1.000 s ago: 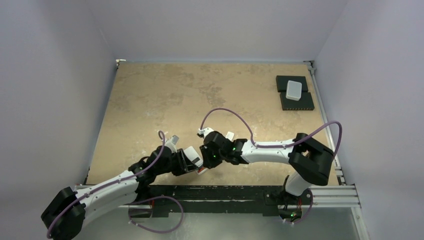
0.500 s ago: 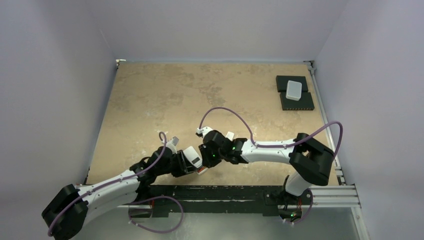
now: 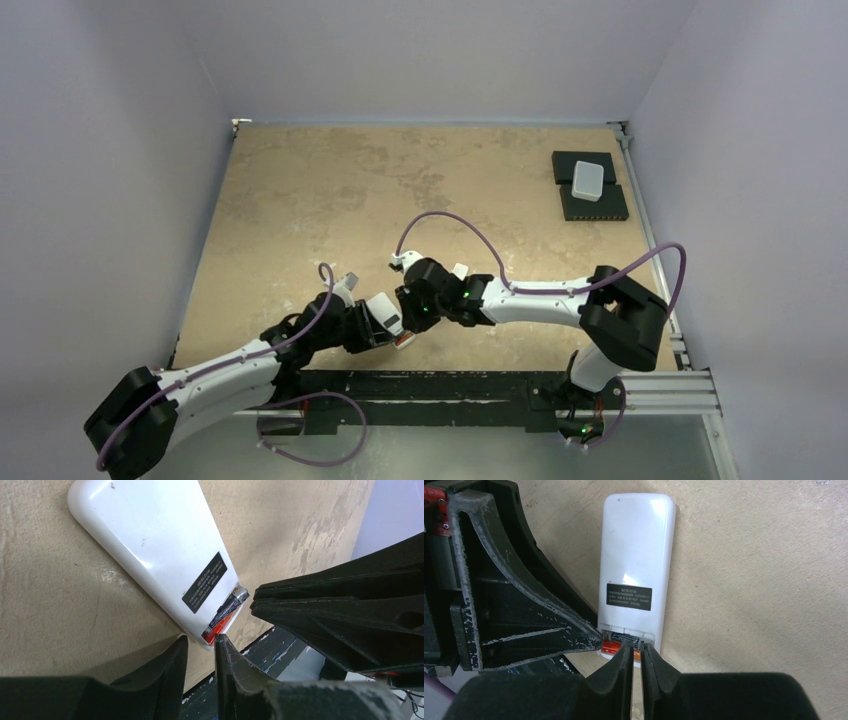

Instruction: Load the batteries into the remote control

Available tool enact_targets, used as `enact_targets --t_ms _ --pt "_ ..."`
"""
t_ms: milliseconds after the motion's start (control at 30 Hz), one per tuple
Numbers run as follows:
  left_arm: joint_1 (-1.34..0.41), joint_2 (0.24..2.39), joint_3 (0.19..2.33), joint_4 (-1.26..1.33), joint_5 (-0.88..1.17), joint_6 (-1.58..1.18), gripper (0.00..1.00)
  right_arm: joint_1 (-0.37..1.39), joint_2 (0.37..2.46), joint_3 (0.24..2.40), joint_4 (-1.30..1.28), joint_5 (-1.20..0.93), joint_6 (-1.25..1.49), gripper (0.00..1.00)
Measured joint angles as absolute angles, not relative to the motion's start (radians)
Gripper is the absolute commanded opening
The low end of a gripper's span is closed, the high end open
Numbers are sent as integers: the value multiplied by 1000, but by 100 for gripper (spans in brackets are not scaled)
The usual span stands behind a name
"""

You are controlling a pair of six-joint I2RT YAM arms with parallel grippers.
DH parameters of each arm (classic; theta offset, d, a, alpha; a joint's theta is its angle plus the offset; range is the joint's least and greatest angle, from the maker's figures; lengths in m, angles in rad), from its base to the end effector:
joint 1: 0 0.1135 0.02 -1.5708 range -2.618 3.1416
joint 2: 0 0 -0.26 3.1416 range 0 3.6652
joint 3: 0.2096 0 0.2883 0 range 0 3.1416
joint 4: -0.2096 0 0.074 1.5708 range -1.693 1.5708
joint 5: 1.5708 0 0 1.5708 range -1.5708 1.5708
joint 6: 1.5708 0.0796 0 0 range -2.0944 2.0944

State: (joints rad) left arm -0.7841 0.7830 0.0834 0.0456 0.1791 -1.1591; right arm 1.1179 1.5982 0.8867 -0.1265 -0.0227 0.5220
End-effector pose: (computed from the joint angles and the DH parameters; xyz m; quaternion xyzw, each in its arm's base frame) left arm 0.1394 -0.1590 0.0686 -0.1276 0.8849 -0.4092 0.1823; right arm 0.1658 0.3448 0.1205 -0.2779 0.8912 0.2691 0.2367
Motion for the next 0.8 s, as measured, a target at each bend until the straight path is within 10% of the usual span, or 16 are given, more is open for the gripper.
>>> enact_targets --t_ms 800 --pt "-784 801 83 65 179 -1159 24 1118 1611 889 -137 -17 520 21"
